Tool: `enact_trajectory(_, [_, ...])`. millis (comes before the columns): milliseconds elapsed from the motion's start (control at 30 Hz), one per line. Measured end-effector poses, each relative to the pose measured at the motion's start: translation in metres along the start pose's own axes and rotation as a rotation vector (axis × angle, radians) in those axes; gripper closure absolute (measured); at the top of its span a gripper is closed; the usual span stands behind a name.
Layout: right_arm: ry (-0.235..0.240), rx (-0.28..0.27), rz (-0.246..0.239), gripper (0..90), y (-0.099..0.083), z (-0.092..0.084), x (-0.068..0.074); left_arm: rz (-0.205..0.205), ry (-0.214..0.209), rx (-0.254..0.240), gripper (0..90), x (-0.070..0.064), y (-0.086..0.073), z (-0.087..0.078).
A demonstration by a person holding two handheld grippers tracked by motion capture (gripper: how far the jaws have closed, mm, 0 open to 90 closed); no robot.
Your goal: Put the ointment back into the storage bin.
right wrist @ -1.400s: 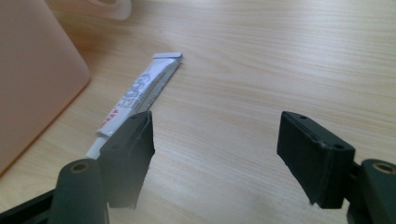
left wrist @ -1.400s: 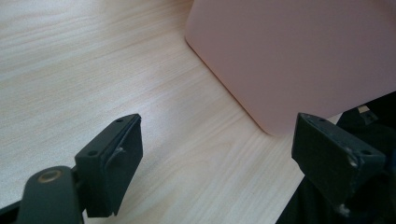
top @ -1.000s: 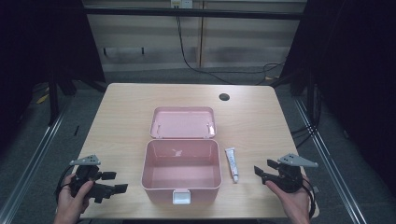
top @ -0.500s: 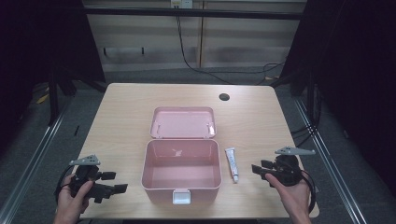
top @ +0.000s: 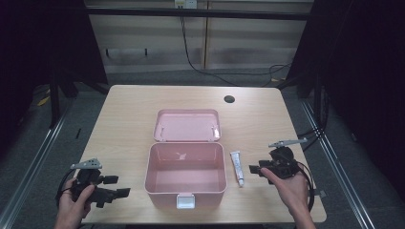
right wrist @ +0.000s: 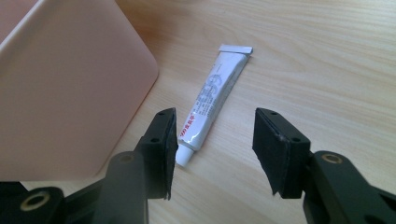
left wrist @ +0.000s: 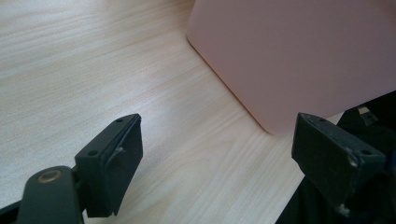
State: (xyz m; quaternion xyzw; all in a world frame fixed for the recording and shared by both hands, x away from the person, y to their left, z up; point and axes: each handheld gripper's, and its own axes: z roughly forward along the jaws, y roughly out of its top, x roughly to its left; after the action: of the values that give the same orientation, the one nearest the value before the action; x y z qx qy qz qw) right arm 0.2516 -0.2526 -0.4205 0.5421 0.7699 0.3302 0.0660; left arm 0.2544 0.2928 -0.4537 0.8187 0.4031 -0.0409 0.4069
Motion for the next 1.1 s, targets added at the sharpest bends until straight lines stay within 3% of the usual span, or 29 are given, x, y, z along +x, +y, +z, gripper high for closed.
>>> enact_trajectory(233, [0.042, 0.048, -0.013, 53.2, 0.011, 0.007, 0.003, 0.002, -0.001, 0.003, 16.5, 0.0, 0.0, 0.0])
enact_trajectory(433, [0.037, 0.107, -0.033, 57.1, 0.02, 0.013, 0.007, 0.004, -0.001, 0.002, 16.5, 0.0, 0.0, 0.0])
enact_trajectory(633, [0.036, 0.154, -0.021, 61.3, 0.027, 0.022, 0.008, 0.001, 0.0, -0.001, 16.5, -0.001, 0.0, 0.0])
enact_trajectory(800, [0.04, 0.228, -0.009, 61.5, 0.031, 0.031, 0.007, 0.001, 0.0, -0.001, 16.5, 0.0, 0.0, 0.0])
enact_trajectory(833, [0.028, 0.278, 0.004, 60.5, 0.033, 0.034, 0.008, 0.004, -0.003, 0.001, 16.5, 0.0, 0.0, 0.0])
enact_trajectory(1100, [0.014, 0.35, 0.011, 62.2, 0.041, 0.048, 0.011, 0.003, -0.004, 0.0, 16.5, -0.001, 0.0, 0.0])
